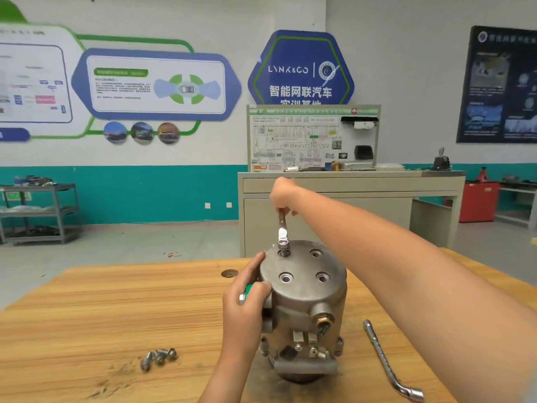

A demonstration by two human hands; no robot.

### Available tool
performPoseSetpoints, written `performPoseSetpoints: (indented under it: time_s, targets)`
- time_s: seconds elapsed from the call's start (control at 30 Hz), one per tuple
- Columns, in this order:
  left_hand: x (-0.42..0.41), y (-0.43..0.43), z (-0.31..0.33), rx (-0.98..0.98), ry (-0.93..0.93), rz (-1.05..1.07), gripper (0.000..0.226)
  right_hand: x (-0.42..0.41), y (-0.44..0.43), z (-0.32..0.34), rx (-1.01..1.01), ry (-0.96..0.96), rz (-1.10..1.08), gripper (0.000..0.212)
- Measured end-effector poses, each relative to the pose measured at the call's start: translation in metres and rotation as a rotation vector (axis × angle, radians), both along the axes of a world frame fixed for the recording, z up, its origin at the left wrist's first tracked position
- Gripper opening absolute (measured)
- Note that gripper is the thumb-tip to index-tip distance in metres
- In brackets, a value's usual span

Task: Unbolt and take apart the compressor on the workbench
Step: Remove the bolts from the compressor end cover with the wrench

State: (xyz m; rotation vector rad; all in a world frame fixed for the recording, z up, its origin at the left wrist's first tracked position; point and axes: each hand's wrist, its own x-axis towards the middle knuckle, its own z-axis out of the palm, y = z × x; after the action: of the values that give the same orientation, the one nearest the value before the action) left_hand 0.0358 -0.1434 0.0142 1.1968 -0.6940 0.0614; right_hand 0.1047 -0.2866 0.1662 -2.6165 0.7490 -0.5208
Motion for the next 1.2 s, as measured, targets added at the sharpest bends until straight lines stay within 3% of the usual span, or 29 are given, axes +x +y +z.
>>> performPoseSetpoints:
  time_s: [0.1,0.2,0.33,0.43,0.5,0.57,0.6,0.7,0.8,0.9,1.0,1.1,1.2]
  targets:
    - [0.0,-0.001,0.0,0.005,-0.016,0.01,0.054,0.013,0.031,-0.008,-0.146,-0.004,0.147,0.013]
    - [-0.001,-0.004,0.004,0.017,-0.048,-0.021,0.052,0.013,0.074,-0.03,-0.295,-0.025,0.419,0.038]
    - [-0.002,-0.004,0.002,0.001,-0.009,-0.004,0.03,-0.031,0.113,-0.041,-0.376,-0.052,0.792,0.035]
    - [0.002,-0.002,0.0,-0.013,0.143,-0.003,0.011,-0.089,0.129,-0.068,-0.536,-0.087,0.876,0.021]
    - [0.004,0.002,-0.001,-0.025,0.162,-0.079,0.017,-0.125,0.121,-0.092,-0.755,-0.359,0.915,0.007]
    - [0.006,0.006,-0.002,-0.043,0.175,-0.13,0.031,-0.155,0.097,-0.11,-0.968,-0.625,0.91,0.012]
    - [0.007,0.008,-0.003,-0.033,0.153,-0.119,0.037,-0.167,0.082,-0.114,-0.977,-0.694,0.89,0.011]
    - [0.007,0.012,-0.003,0.004,0.063,-0.021,0.04,-0.197,0.048,-0.114,-0.85,-0.818,0.677,0.024]
    - [0.006,0.016,-0.001,0.025,0.061,-0.032,0.042,-0.21,0.036,-0.115,-0.51,-0.864,0.383,0.022]
    - [0.006,0.017,-0.001,0.051,0.05,-0.018,0.036,-0.212,0.03,-0.103,-0.269,-0.694,0.183,0.013]
    - [0.007,0.018,-0.001,0.067,0.065,-0.006,0.04,-0.215,0.028,-0.085,-0.252,-0.531,0.261,0.023]
    - [0.009,0.018,-0.002,0.081,0.063,-0.004,0.039,-0.213,0.03,-0.074,-0.199,-0.602,0.364,0.012]
    - [0.009,0.018,-0.004,0.074,0.062,-0.014,0.038,-0.208,0.028,-0.076,-0.069,-0.687,0.321,0.008]
